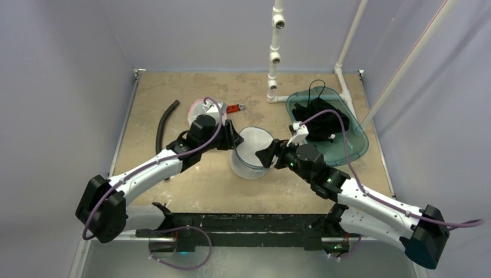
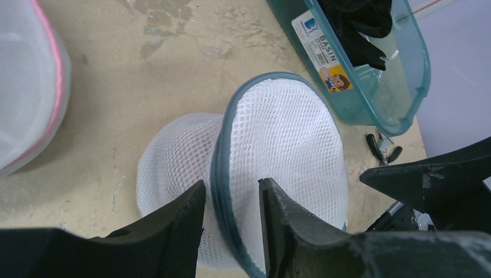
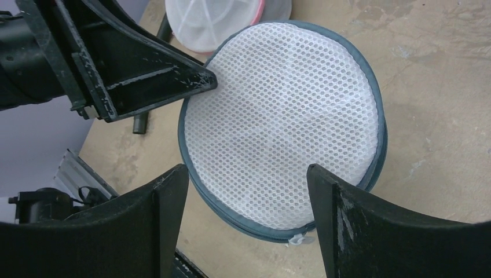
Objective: Unzip the laundry bag and remove the bra
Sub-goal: Unzip the laundry bag at the center of the board, then open the laundry bag at the center of the board.
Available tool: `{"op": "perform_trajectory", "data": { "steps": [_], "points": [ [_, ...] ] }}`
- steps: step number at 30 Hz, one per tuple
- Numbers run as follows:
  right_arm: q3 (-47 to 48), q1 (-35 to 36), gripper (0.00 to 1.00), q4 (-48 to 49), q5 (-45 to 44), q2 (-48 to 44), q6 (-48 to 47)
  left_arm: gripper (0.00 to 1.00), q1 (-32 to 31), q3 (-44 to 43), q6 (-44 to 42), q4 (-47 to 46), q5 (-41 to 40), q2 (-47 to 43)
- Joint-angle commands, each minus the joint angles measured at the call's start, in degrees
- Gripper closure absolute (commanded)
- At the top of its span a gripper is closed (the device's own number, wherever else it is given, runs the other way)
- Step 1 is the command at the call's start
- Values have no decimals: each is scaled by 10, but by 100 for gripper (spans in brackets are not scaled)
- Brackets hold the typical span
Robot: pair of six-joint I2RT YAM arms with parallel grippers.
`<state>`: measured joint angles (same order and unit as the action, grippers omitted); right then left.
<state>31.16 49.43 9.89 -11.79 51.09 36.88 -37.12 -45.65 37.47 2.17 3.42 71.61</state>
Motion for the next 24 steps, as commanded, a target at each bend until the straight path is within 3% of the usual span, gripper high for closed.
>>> {"op": "perform_trajectory", "data": {
  "steps": [1,5,9,13,18,24],
  "points": [
    [-2,-1,23,26,5,-21,-9,65,3,-10,1,-64,59,10],
    [-5,-1,23,21,2,-25,-5,86,3,0,3,-81,78,17],
    [2,-1,21,13,-13,-23,9,93,3,14,5,-106,85,1],
    [37,-2,20,-2,-33,7,49,96,4,27,-9,-123,86,-17],
    [107,-3,26,-14,-19,82,77,95,3,49,-11,-148,97,-24],
    [141,-3,28,2,-7,123,86,87,3,62,1,-157,107,-40]
  ]
}}
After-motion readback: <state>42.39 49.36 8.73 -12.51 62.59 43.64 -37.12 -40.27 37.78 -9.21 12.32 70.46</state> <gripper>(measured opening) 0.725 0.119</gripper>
